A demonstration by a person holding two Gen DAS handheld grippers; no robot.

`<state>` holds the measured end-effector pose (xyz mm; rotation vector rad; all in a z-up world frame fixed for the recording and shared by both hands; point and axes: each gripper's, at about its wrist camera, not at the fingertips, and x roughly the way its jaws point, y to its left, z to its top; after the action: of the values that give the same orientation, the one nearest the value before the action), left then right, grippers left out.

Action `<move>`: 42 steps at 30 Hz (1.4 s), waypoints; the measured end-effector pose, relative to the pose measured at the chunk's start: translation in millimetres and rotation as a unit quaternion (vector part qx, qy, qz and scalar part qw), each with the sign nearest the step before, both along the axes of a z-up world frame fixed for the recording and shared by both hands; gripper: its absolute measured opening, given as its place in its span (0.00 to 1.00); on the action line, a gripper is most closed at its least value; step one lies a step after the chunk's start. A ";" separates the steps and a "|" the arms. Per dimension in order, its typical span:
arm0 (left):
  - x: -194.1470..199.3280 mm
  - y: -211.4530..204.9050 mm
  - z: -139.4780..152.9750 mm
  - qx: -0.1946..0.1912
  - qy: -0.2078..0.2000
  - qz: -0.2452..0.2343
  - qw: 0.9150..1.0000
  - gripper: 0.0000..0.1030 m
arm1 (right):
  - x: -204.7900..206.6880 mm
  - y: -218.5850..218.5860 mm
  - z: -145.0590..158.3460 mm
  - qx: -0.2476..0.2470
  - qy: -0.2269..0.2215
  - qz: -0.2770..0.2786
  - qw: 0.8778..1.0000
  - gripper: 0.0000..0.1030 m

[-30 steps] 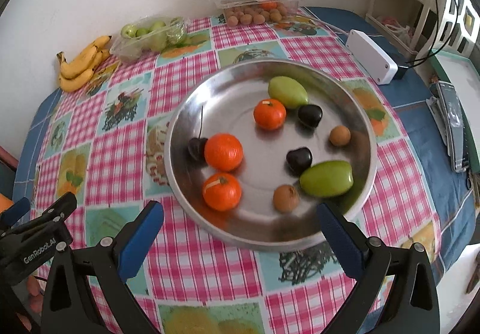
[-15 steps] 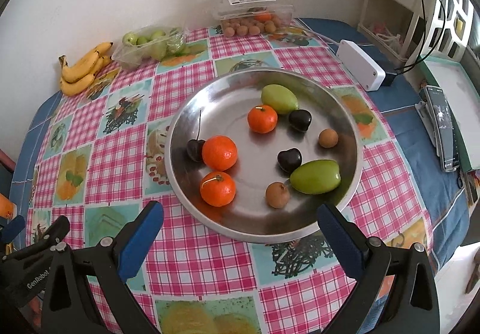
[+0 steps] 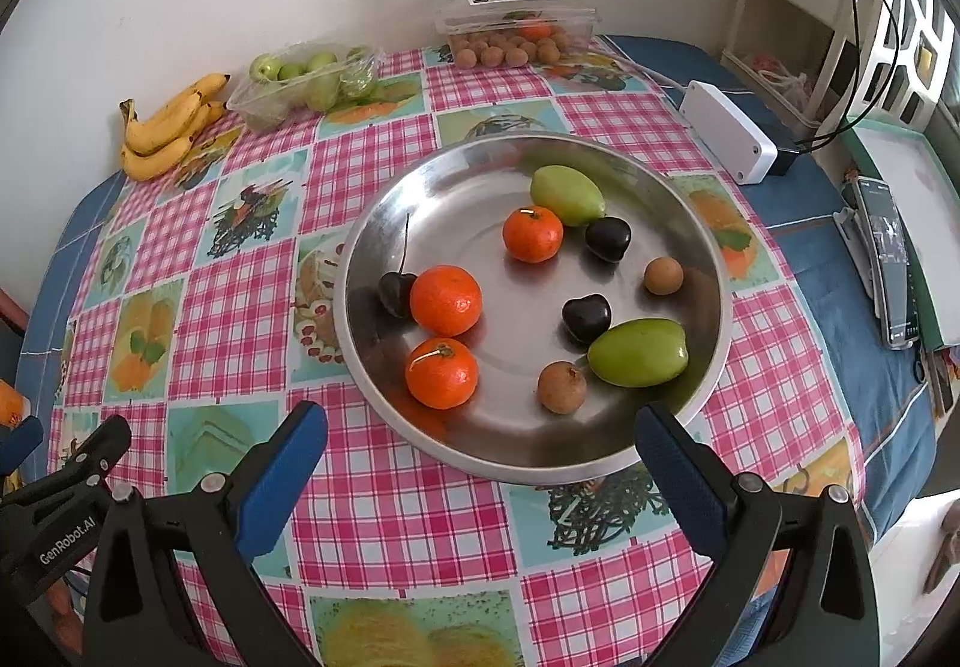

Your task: Organize fruits

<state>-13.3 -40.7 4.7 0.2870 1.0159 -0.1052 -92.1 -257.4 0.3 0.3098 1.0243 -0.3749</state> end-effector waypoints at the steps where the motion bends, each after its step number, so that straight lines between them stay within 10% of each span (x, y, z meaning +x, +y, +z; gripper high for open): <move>1: 0.1 0.2 0.5 -0.001 -0.001 0.001 1.000 1.00 | 0.4 0.2 -0.4 0.000 0.001 0.001 1.000 0.99; 42: -1.2 5.6 14.1 -0.030 -0.013 0.013 0.999 1.00 | 4.8 9.0 -2.9 -0.004 0.015 0.012 1.000 0.99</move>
<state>-14.5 -35.1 18.8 0.2189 0.9884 -0.1073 -87.3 -248.3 -2.7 0.2851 1.0549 -0.3624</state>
